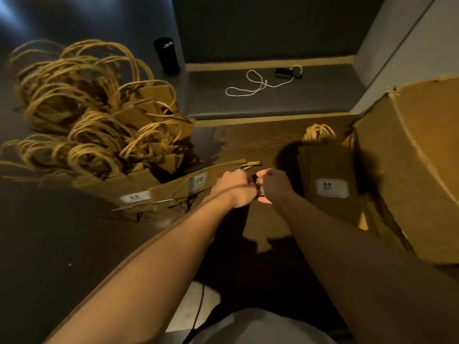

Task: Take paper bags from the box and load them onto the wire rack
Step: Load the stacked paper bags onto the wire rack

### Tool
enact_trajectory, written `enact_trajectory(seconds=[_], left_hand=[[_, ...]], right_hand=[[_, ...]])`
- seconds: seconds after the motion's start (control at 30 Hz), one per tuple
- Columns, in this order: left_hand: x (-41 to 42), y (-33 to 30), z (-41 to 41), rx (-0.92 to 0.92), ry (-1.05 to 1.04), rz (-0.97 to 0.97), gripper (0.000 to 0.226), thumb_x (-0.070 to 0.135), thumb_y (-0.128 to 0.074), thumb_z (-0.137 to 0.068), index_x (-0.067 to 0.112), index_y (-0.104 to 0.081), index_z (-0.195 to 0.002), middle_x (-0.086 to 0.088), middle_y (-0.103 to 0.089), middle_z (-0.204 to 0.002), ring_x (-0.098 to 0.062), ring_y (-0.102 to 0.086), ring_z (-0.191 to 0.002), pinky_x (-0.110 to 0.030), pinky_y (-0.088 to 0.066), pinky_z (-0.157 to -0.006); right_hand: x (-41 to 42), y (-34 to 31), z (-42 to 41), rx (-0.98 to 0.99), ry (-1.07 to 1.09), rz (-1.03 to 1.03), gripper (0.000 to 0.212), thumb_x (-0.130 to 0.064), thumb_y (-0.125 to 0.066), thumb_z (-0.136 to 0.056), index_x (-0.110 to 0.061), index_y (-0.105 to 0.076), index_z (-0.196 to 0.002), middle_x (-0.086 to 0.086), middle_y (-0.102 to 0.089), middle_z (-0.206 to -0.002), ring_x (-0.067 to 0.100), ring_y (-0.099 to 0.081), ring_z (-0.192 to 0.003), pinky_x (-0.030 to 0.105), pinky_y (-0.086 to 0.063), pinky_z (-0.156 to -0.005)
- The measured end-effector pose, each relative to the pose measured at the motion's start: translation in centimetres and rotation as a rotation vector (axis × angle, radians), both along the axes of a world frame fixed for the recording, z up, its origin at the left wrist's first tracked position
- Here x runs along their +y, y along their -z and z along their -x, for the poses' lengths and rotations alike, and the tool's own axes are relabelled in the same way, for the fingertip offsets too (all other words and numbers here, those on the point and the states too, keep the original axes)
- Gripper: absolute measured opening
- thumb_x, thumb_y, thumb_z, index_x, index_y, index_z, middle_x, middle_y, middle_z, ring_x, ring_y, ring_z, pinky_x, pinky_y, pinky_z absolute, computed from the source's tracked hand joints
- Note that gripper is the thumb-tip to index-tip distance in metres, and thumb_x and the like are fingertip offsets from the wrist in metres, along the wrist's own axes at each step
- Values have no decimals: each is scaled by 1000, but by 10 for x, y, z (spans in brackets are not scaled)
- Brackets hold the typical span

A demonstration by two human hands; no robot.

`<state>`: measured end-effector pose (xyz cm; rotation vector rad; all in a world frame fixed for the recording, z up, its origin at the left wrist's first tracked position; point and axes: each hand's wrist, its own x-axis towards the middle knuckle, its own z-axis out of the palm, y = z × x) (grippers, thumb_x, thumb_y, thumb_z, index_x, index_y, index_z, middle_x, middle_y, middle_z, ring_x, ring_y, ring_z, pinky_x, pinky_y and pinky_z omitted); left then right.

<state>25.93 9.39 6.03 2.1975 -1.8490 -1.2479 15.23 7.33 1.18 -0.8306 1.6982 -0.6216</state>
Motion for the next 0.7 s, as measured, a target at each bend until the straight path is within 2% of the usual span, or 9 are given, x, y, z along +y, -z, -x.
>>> enact_trajectory(seconds=[0.07,0.13,0.17,0.23,0.4,0.47,0.57,0.63,0.7], left_hand=[[-7,12,22,26,26,-42,42,46,-44,-76,12,-65,-90,-11,-68,-102,-30,-63,-98,-28,-43,-76],[-14,23,50,66,34,-69,36,45,-42,-81,14,-59,-80,-15,-69,-107,-32,-63,-104,-30,-46,-82],[-17,26,63,104,27,-81,33,41,-45,-88,13,-63,-83,-15,-69,-110,-32,-63,-107,-31,-47,-87],[-23,36,87,150,22,-102,29,32,-50,-96,12,-70,-106,-11,-68,-118,-29,-61,-114,-27,-46,-92],[-39,59,131,212,-31,-168,42,35,-56,-97,19,-58,-135,-5,-59,-135,-25,-55,-125,-21,-39,-91],[-44,67,144,230,-63,-193,43,34,-57,-95,19,-58,-135,-5,-61,-131,-25,-57,-120,-23,-42,-90],[-49,79,164,272,-127,-196,32,34,-60,-91,19,-67,-118,-7,-70,-112,-27,-66,-103,-30,-49,-79],[-51,86,174,311,-168,-204,32,36,-63,-89,17,-68,-116,-10,-71,-111,-33,-66,-105,-32,-50,-78],[-54,89,180,343,-178,-214,33,35,-64,-91,13,-66,-115,-13,-70,-109,-34,-66,-103,-27,-45,-73]], right_hand=[[-2,6,28,59,37,-7,15,-13,-56,-84,-24,-65,-79,12,-68,-101,34,-65,-97,49,-55,-87],[-3,9,60,101,69,-20,11,-15,-58,-88,-19,-68,-92,9,-66,-102,30,-63,-98,37,-52,-85],[-4,10,74,127,93,-22,13,-17,-59,-89,-15,-67,-99,8,-66,-104,28,-61,-99,35,-50,-82],[-5,17,104,190,144,-8,17,-18,-61,-90,-15,-65,-106,8,-64,-107,25,-58,-99,32,-46,-78],[-7,33,160,345,218,-41,38,-19,-60,-87,-14,-56,-124,7,-57,-120,28,-56,-105,36,-49,-84],[-8,36,177,463,200,-78,49,-25,-64,-85,-16,-50,-131,9,-54,-127,32,-54,-113,39,-47,-89],[-14,43,199,449,201,-146,70,-27,-68,-86,-9,-34,-145,15,-43,-143,34,-44,-130,37,-39,-101],[-17,45,207,376,207,-177,74,-23,-69,-87,-6,-29,-147,14,-41,-146,31,-44,-131,27,-42,-92],[-19,49,210,329,203,-204,67,-18,-66,-89,-5,-32,-145,14,-46,-143,29,-50,-125,17,-41,-66]])
